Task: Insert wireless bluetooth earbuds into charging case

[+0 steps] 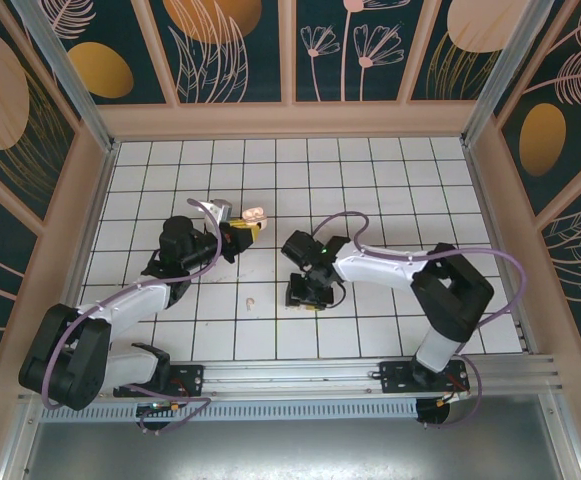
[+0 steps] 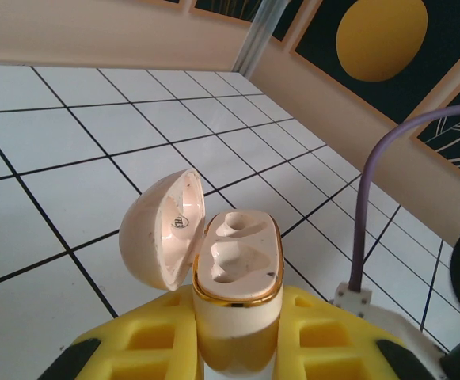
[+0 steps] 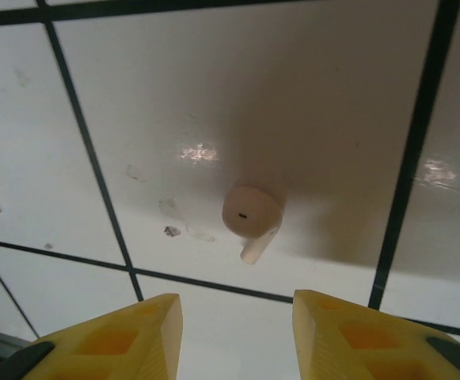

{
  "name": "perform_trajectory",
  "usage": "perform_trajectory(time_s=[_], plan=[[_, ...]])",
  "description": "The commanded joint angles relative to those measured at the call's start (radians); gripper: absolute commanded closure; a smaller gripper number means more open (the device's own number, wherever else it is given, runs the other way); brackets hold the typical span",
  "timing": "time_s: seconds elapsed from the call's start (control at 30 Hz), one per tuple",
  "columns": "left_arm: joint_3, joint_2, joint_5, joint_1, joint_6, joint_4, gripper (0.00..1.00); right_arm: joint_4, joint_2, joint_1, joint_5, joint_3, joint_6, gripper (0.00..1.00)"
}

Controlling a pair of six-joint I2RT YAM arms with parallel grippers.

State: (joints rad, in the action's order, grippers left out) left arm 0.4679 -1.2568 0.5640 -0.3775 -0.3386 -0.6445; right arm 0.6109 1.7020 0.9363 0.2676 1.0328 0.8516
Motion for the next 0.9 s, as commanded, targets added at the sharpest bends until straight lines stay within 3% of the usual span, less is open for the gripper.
perform_trajectory(time_s=[0.0,0.47,0.87], plan=[[0.007,0.027,0.014,0.009,0.006,-0.016,0.82,-0.02,0.037,0.004,-0.003,0.017,0.003,0.6],[-0.005,0.053,0.009,0.028,0.017,0.011,0.82,0.039,0.084,-0.002,-0.121,0.125,-0.051,0.62],[-0.005,0.054,0.01,0.03,0.029,0.029,0.82,0.13,0.143,-0.002,-0.143,0.186,-0.112,0.62]])
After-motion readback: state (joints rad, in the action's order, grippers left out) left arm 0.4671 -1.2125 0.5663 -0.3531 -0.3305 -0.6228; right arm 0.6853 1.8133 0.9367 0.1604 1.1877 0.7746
